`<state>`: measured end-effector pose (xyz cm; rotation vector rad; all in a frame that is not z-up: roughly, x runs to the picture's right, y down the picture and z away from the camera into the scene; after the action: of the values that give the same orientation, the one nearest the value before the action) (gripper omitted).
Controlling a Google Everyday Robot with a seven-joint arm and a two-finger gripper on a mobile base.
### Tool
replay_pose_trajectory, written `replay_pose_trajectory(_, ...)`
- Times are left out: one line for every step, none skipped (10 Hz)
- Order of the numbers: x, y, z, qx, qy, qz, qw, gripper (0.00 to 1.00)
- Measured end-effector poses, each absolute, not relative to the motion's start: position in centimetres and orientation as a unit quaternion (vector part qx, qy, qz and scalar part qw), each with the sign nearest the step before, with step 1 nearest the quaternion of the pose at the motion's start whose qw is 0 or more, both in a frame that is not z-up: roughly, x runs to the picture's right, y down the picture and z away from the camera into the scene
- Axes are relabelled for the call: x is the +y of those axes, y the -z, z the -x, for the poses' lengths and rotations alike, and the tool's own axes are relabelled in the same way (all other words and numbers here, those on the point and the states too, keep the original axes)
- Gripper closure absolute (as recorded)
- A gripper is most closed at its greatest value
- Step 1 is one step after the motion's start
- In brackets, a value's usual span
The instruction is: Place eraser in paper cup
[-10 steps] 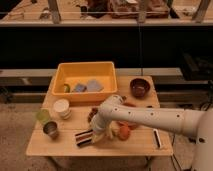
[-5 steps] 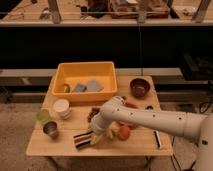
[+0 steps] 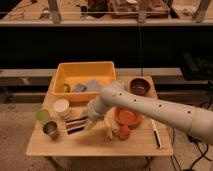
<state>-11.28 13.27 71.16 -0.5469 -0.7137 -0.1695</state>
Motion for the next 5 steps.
replay_pose_trajectory(10.5,-69.8,12.5,-0.353,0.083,0.252,0.897,1.00)
replay_pose_trajectory(8.2,-68.9,13.9,-0.360,0.091,0.242,0.896,1.00)
replay_pose_trajectory(7.0,-68.4,14.7,-0.364,0.095,0.237,0.896,1.00)
replay_pose_trajectory(6.8,-68.3,14.8,-0.365,0.096,0.236,0.896,1.00)
replay_pose_trajectory(6.8,-68.3,14.6,-0.364,0.095,0.236,0.896,1.00)
